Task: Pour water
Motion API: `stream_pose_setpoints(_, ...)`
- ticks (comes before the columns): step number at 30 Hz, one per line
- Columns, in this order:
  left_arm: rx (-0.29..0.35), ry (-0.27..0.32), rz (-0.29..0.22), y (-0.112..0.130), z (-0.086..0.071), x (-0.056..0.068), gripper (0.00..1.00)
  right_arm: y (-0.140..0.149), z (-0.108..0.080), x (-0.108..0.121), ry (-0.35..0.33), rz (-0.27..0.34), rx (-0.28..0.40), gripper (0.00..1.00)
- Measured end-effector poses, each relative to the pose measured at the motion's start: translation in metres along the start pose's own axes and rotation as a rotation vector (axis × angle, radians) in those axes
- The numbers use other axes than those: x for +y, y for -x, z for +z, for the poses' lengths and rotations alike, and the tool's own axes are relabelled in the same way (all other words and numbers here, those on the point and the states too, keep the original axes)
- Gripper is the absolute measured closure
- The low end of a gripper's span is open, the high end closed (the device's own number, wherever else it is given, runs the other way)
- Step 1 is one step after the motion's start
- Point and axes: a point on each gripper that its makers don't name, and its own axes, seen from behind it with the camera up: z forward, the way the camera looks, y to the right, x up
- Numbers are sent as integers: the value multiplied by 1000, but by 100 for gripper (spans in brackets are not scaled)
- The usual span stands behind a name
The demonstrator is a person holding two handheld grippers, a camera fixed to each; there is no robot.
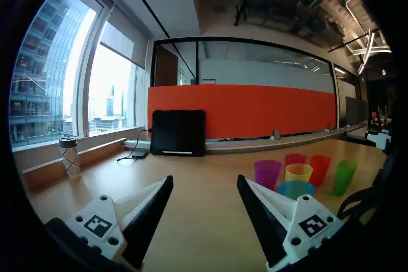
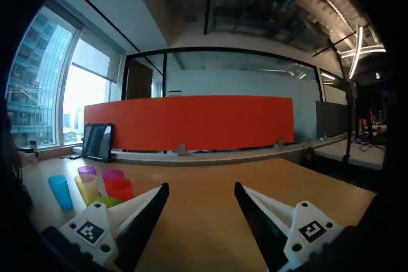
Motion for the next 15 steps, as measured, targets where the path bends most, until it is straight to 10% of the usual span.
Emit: stream_pose_setpoints(15, 0, 0, 0, 0, 0, 0, 8, 3, 0, -5, -1, -24, -17, 0)
